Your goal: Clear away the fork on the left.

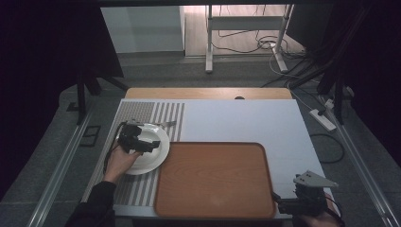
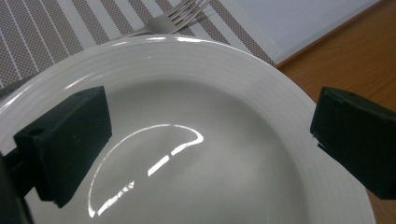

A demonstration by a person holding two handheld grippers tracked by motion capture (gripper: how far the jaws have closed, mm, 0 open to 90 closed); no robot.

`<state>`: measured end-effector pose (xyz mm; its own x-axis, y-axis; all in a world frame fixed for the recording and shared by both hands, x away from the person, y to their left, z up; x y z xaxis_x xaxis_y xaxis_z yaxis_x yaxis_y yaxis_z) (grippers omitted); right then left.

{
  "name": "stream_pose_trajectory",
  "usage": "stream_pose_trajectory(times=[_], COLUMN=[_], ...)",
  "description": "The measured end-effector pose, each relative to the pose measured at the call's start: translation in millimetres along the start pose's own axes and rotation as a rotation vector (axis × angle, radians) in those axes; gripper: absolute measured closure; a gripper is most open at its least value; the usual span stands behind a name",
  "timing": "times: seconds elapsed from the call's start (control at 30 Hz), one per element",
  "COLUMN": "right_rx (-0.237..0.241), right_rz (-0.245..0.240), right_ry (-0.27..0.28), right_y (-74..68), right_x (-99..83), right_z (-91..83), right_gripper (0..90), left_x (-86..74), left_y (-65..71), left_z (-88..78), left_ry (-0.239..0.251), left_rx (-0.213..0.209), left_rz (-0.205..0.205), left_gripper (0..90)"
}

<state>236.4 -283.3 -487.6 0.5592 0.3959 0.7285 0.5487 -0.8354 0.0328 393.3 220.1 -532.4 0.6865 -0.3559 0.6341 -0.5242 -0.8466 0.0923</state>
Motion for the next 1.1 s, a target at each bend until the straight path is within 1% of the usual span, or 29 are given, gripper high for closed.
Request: stream_pose_trajectory(times=[0.13,0.43,0.63,0.8,0.9,0.93,1.03,1.07,1.1], right_rx=[0.001,0.001,0.004,0.005,0.005,0.005,0.005,0.006,0.005], right_rz=[0.000,-0.003,-0.001,0.001,0.000,0.001,0.001,0.001,0.001], right_ry=[0.000,-0.003,-0.002,-0.001,-0.001,-0.001,-0.002,-0.002,-0.002], right_y=[0.0,-0.1,0.0,0.2,0.2,0.2,0.3,0.3,0.3], right_x=[-0.1,-0.1,-0.2,-0.3,-0.3,-0.3,-0.3,-0.3,-0.3], right_z=[0.1,0.2,0.2,0.2,0.2,0.2,0.2,0.2,0.2], right_gripper=[0.0,0.0,0.0,0.0,0.0,0.0,0.0,0.0,0.0], left_x=[6.1,20.5,29.2,33.9,37.9,39.2,42.3,43.2,44.1], left_y=[-3.5,-12.7,-19.5,-24.7,-29.4,-31.4,-36.4,-37.9,-39.4], left_z=[4.8,14.6,23.4,29.9,32.5,33.2,35.0,35.4,35.9], left_ry=[0.000,0.007,0.013,0.003,0.008,0.008,0.005,0.004,0.001], left_rx=[0.005,0.007,0.003,0.002,-0.003,0.003,0.017,0.027,0.025], left_rz=[0.004,-0.006,-0.023,-0.032,-0.047,-0.048,-0.058,-0.060,-0.061], left_gripper=[0.0,0.0,0.0,0.0,0.0,0.3,6.4,10.3,14.8])
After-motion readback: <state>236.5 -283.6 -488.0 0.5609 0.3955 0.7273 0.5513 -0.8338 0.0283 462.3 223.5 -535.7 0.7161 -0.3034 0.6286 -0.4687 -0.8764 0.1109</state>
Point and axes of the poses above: each handheld gripper's, and its own axes: z roughly forward along the jaws, x roughly out of its top, y roughly to its right, the point moved 4 cm from there along z, roughly forward along the jaws, and after that the axes turned 2 degrees about x, right-handed, at the moved point
